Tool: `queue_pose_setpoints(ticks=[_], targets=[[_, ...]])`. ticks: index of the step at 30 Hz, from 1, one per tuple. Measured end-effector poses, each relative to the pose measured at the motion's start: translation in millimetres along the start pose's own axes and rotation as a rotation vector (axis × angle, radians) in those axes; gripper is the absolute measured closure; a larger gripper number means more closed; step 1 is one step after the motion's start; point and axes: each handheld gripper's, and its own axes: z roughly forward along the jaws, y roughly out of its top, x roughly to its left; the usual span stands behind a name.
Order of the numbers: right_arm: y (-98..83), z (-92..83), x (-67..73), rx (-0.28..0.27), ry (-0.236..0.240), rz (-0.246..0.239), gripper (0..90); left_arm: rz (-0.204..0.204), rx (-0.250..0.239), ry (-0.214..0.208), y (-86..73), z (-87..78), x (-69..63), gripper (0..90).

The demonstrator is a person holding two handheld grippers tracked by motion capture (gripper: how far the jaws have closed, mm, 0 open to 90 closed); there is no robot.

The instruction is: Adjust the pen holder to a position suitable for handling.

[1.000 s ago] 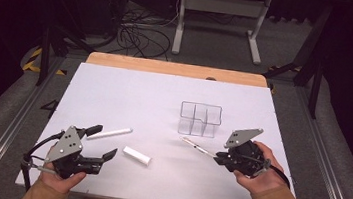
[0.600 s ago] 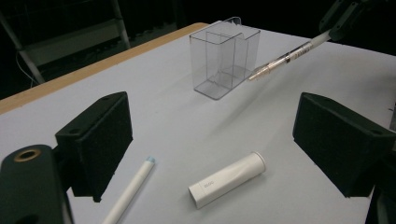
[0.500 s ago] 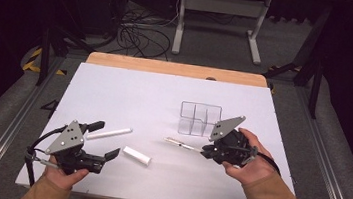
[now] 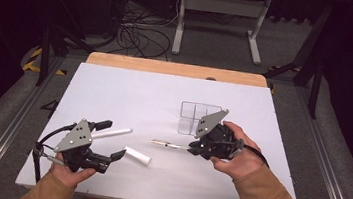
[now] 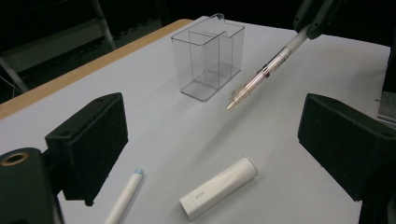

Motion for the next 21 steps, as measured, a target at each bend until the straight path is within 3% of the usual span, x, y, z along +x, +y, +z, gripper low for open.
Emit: queue_pose_setpoints(ticks=[6, 10, 18, 21], targets=[[2.9, 2.4, -1.1, 0.001, 0.021, -0.010, 81.1, 0.014, -0.004, -0.041, 5.0, 6.7, 0.3, 14.9], [4.5, 2.8, -2.1, 0.002, 0.037, -0.022, 81.1, 0.052, -0.001, -0.068, 12.6, 14.3, -1.7, 18.9], [10.2, 5.6, -0.4, -0.011, 0.079, -0.036, 81.1, 0.085, 0.043, -0.158, 22.3, 35.7, -12.4, 26.0], [11.1, 7.2, 0.2, -0.006, 0.087, -0.043, 81.1, 0.114, 0.061, -0.169, 23.8, 42.8, -15.6, 26.7]])
